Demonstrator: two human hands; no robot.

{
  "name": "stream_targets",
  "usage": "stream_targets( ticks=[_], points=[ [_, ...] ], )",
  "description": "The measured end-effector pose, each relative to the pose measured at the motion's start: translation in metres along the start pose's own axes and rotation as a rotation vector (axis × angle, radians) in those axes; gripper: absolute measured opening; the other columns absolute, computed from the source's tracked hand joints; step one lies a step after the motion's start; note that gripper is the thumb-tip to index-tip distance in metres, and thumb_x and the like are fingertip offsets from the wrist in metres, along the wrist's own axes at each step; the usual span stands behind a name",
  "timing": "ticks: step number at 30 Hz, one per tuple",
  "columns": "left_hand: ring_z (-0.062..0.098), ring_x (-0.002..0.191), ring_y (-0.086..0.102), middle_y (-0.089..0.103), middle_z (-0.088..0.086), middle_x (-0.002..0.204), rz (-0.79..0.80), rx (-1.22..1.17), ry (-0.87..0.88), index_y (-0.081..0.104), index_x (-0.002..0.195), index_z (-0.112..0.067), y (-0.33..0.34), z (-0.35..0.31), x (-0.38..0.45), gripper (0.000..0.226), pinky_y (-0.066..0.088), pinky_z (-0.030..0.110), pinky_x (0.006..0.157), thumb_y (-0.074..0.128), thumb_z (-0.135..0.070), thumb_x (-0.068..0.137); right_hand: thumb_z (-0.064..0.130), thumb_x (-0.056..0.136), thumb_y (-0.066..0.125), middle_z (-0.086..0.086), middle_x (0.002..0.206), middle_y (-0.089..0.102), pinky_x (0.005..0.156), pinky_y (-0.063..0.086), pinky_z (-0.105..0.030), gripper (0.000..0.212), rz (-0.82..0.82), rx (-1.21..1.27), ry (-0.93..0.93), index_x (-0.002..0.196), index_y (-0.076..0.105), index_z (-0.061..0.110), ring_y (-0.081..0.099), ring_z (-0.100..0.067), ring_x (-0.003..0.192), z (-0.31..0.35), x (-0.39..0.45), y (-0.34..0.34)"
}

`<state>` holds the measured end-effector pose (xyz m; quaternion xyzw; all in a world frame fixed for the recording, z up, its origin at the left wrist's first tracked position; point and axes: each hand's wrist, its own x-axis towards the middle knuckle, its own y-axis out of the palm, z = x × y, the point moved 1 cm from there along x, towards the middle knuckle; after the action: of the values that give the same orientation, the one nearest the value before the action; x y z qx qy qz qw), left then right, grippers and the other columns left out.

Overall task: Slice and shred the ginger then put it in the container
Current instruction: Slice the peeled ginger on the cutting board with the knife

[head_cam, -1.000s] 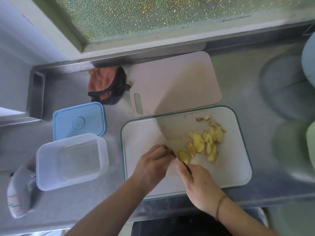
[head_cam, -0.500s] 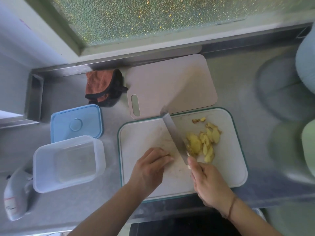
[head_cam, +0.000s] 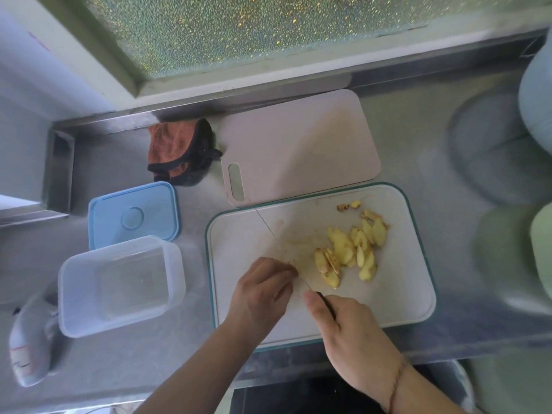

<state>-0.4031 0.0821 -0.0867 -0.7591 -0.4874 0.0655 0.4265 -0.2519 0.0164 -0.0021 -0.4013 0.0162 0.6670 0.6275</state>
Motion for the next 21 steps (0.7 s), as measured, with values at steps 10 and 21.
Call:
stream_targets(
  ticks=[10, 21],
  points=[
    [0.018, 0.082, 0.064, 0.071, 0.005, 0.088, 0.044, -0.002, -0.002, 0.078, 0.087, -0.004, 0.0002, -0.0017, 0.0057, 0.022, 0.056, 0.024, 0.072, 0.086, 0.007, 0.070, 0.068, 0.080, 0.021, 0.000, 0.045, 0.039, 0.050, 0.035, -0.023, 0.054, 0.009, -0.018, 0.013, 0.056, 0.039, 0.024, 0.043, -0.011, 0.047, 0.0006, 0.0016, 0.0001],
    [0.014, 0.080, 0.058, 0.070, 0.004, 0.084, 0.041, 0.007, 0.010, 0.078, 0.084, -0.004, 0.0019, -0.0004, 0.0066, 0.026, 0.053, 0.018, 0.072, 0.089, 0.010, 0.065, 0.071, 0.078, 0.015, -0.001, 0.050, 0.042, 0.055, 0.039, -0.026, 0.057, 0.062, -0.044, 0.030, 0.059, 0.042, 0.023, 0.047, -0.014, 0.053, 0.0008, 0.0037, -0.0008]
  ],
)
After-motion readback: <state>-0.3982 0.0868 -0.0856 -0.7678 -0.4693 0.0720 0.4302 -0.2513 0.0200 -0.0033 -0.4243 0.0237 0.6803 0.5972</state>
